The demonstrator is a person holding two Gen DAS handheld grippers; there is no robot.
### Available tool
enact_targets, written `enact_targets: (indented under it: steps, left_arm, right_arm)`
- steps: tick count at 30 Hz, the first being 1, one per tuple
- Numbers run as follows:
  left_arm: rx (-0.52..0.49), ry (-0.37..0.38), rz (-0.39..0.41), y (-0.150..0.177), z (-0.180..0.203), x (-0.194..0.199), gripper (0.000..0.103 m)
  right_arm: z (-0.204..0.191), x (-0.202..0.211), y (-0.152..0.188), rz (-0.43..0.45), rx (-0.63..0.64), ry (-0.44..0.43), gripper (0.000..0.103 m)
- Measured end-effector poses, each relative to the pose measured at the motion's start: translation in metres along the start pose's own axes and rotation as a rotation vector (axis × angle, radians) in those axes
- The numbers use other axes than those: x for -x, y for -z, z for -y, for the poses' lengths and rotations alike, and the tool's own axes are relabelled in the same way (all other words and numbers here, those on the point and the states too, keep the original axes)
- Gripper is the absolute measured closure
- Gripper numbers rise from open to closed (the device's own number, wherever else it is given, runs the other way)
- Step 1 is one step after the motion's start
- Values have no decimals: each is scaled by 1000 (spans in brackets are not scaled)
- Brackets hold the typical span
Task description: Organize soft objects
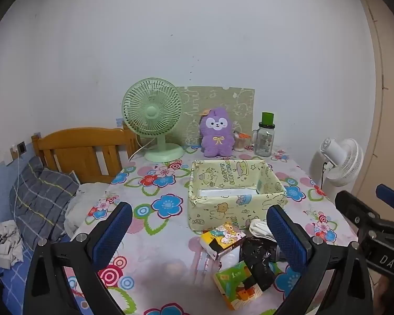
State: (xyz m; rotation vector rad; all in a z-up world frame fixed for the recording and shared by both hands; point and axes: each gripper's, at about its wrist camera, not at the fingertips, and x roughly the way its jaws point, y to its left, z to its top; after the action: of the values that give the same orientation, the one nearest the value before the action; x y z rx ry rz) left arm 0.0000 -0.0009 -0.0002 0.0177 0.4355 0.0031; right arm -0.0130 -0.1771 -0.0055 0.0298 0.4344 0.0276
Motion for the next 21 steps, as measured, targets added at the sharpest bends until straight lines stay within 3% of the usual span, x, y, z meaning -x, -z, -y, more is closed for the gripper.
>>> enact_targets:
  steps: [21]
  left_arm:
    - [4, 53, -5, -1, 5, -2, 0]
  right_arm:
    - [2, 6, 0, 26, -24, 55, 0]
